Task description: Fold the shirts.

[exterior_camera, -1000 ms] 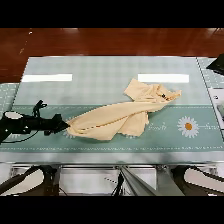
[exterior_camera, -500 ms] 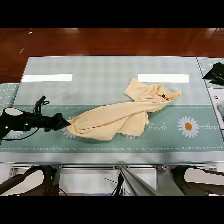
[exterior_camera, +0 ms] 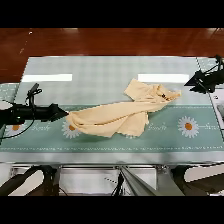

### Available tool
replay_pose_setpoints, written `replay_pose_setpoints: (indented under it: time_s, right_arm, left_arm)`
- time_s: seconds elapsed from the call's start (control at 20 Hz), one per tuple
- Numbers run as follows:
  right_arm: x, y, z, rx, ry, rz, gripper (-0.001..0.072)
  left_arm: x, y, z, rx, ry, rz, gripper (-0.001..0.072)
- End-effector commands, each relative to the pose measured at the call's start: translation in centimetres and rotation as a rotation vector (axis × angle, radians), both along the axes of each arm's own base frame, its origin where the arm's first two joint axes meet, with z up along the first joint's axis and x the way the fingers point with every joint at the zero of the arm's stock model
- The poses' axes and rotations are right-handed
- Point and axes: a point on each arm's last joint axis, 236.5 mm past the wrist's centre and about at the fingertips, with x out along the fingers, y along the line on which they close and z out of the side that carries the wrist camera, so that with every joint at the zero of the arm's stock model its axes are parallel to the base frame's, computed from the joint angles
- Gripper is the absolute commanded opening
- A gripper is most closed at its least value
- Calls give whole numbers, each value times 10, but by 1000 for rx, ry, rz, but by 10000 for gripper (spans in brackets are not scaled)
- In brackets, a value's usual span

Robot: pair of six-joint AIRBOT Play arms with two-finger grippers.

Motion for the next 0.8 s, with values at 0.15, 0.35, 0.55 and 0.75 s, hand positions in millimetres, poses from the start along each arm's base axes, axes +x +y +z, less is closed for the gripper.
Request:
replay_pose_setpoints:
  time_s: [0.15,0.35,0.55,0.75]
  right_arm:
    - [2,40,-50,-8,94,103,497]
    - [-5,56,-59,-11,146,142,64]
    - [-1,47,1,-65,8,190,37]
    - [17,32,144,-218,-344,153,37]
  left_arm:
    - [12,-1,16,-19,-45,10,20]
    - [15,-1,19,-16,-54,10,20]
    - [38,5,58,15,-175,2,20]
    - [73,14,211,123,-593,0,19]
